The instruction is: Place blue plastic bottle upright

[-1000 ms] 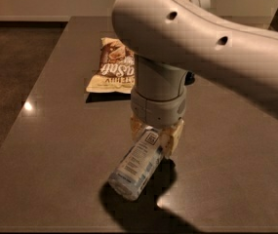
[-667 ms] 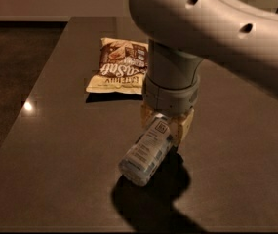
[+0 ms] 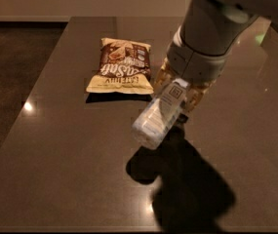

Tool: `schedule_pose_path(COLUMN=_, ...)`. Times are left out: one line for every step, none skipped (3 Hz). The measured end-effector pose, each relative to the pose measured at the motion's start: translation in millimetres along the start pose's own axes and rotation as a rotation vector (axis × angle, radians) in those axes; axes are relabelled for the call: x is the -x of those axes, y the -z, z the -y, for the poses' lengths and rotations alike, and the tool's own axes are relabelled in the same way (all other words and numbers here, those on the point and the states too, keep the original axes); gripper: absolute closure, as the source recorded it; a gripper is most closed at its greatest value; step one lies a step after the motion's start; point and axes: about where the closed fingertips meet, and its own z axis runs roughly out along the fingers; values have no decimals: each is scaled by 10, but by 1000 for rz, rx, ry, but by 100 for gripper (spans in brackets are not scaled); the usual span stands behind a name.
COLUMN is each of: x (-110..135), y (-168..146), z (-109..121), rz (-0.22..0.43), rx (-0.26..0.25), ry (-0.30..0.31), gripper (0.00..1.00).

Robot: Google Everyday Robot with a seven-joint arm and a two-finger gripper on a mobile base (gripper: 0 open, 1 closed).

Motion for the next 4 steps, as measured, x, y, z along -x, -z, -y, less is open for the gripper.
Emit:
schedule_pose_path(x=-111, y=134, z=102, rz=-19, rx=-97, ry=103, gripper=100)
schedule_pose_path(x=-214, y=229, z=109, rz=-54, rx=-168, ry=167, gripper=100)
schedule_pose_path(x=-214, y=239, z=121, rz=-59, rx=-172, ry=184, gripper=100)
schedule_pose_path(x=-243, y=257, z=105, rz=-63, rx=-196, ry=182, gripper=100)
